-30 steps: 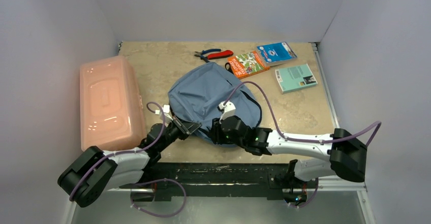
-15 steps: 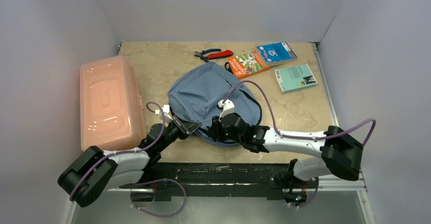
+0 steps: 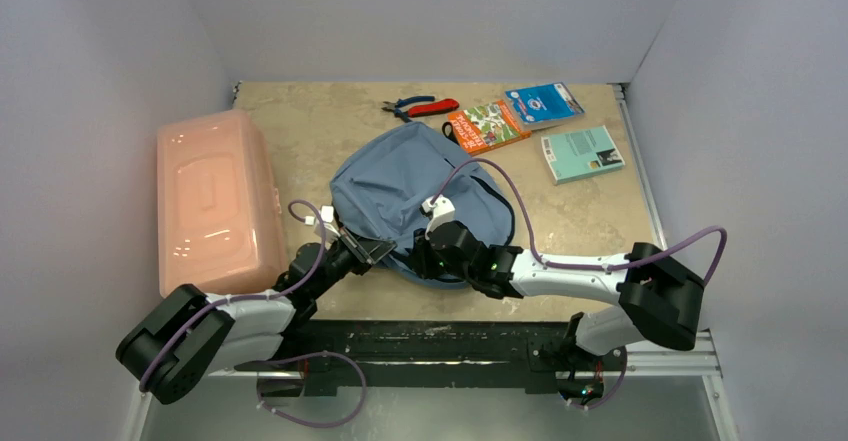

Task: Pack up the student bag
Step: Unzip the student bag at the center of the board.

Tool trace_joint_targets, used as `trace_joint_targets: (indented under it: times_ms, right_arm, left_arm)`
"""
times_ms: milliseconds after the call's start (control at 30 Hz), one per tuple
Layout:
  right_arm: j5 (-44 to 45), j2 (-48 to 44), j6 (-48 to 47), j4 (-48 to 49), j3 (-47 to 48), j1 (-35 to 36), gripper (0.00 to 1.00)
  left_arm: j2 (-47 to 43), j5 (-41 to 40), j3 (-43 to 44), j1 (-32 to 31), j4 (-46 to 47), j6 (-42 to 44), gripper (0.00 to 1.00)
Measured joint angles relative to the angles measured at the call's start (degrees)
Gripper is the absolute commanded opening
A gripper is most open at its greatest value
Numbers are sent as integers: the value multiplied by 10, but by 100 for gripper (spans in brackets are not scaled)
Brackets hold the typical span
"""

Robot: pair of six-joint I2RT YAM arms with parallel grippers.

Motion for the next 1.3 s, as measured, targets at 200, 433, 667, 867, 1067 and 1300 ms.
trace_joint_targets:
  times_ms: [200, 433, 667, 867, 1067, 1300]
  right_arm:
    - [2, 0, -2, 4, 6, -4, 22]
    - [3, 0, -4, 12, 10, -10, 22]
    - [3, 0, -5, 12, 10, -10, 19]
    - [7, 11, -10, 19, 10, -11, 0]
    - [38, -9, -15, 26, -6, -11, 0]
    - [61, -177, -17, 64, -114, -12, 0]
  left_arm:
    - [22, 4, 0, 0, 23, 0, 0]
    - [54, 10, -3, 0, 62, -2, 0]
    - [77, 14, -3, 0, 91, -6, 0]
    - [109, 17, -4, 0, 127, -11, 0]
    - [133, 17, -4, 0, 154, -20, 0]
    - [136, 9, -4, 0, 160, -27, 0]
